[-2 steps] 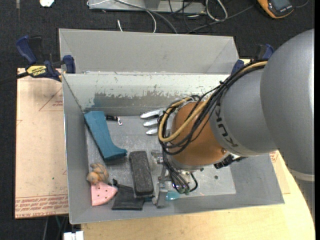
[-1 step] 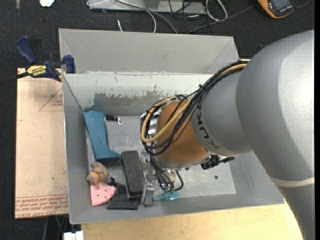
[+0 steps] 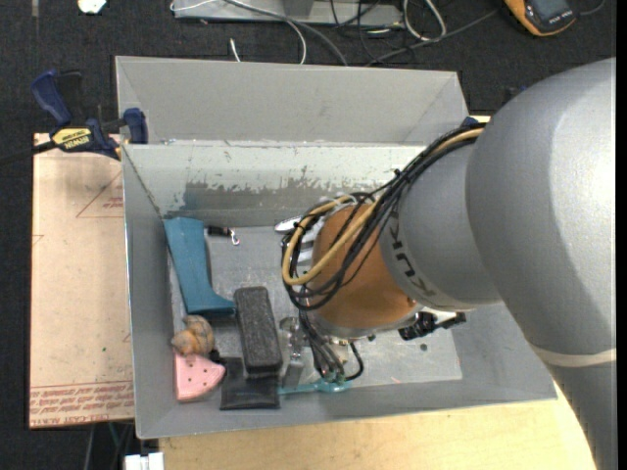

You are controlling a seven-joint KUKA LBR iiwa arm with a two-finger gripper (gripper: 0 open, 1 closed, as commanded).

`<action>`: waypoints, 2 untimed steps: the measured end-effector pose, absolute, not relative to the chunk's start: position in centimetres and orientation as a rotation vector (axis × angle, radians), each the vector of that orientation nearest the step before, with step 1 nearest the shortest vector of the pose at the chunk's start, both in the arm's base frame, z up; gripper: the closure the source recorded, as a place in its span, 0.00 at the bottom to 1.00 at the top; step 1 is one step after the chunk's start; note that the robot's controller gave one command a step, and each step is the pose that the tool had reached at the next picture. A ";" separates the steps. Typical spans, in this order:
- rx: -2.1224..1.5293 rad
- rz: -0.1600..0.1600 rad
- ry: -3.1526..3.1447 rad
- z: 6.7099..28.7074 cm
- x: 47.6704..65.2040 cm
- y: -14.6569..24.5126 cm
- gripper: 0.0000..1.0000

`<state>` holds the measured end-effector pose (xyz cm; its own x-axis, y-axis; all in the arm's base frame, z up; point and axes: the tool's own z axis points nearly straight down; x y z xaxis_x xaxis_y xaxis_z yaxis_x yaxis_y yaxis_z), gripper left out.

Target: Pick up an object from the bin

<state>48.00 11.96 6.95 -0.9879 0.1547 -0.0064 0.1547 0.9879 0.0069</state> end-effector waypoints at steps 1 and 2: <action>0.244 0.011 3.125 7.0 48.0 11.9 1.00; 0.245 0.011 3.125 7.0 48.0 11.9 1.00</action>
Offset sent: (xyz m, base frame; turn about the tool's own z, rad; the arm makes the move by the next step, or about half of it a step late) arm 0.0000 0.0000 0.0000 0.0000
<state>48.00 11.95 6.95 -0.9878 0.1556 -0.0063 0.1556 0.9878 0.0074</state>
